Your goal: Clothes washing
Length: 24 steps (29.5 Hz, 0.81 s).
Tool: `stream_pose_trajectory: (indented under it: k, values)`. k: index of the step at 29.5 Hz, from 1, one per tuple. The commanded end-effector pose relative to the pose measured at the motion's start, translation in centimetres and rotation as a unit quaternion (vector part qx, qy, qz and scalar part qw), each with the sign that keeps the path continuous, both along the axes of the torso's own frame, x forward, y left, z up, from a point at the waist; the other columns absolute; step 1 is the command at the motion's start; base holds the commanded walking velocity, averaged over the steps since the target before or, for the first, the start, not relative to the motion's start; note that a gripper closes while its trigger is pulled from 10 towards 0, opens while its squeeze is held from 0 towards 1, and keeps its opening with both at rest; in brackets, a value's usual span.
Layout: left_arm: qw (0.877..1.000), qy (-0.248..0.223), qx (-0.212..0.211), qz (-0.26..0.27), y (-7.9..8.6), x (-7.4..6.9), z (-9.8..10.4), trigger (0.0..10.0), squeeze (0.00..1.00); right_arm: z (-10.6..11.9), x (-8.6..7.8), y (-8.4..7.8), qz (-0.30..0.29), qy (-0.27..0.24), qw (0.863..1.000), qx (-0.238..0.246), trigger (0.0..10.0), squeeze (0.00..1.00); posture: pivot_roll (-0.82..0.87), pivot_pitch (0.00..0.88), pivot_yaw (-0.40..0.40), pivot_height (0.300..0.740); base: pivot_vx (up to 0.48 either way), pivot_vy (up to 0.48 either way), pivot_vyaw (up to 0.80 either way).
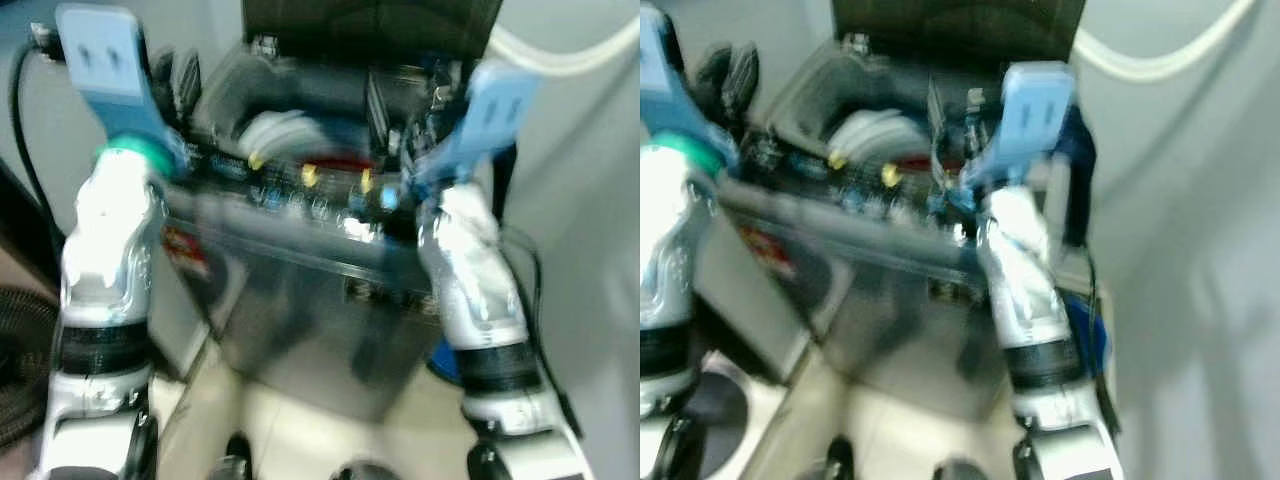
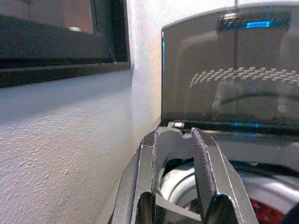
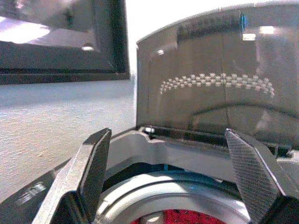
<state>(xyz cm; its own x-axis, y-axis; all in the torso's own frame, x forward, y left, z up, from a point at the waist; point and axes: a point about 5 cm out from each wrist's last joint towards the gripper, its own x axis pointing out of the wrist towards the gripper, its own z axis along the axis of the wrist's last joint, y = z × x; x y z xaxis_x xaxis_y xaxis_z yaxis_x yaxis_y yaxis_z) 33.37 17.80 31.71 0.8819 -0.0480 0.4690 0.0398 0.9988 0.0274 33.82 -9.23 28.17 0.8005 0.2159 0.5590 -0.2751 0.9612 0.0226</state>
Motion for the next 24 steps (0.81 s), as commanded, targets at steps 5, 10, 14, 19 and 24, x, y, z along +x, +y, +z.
stream_pose_trajectory:
  k: [5,10,14,19,24]
  values:
    - [1.000,0.003,0.004,-0.005,-0.3,0.3,-0.2,10.0,0.00,0.1,0.0,-0.2,-0.007,-0.007,1.000,-0.025,10.0,0.00,0.02,0.018,0.015,0.740,-0.439,0.000,0.80]
    - [1.000,0.005,0.004,-0.004,-0.4,0.4,-0.2,10.0,0.00,0.0,0.0,-0.1,-0.007,-0.010,0.999,-0.039,10.0,0.00,0.02,0.019,0.014,0.740,0.000,0.000,0.80]
    - [1.000,0.014,0.008,-0.016,-1.0,0.5,-0.6,10.0,0.00,-0.3,-0.1,0.3,0.000,-0.014,0.998,-0.062,10.0,0.00,0.02,0.020,0.014,0.740,0.000,0.000,0.80]
    - [0.997,0.042,0.045,-0.055,-3.1,0.3,-2.4,10.0,0.00,-1.3,-0.2,0.8,0.021,-0.003,0.996,-0.087,10.0,0.00,0.01,0.023,0.013,0.740,0.000,0.000,0.79]
    - [0.996,0.056,0.050,-0.055,-3.5,0.3,-3.2,10.0,0.00,-2.0,-0.2,0.8,0.027,0.008,0.995,-0.093,10.0,0.00,0.01,0.025,0.013,0.740,0.000,0.000,0.79]
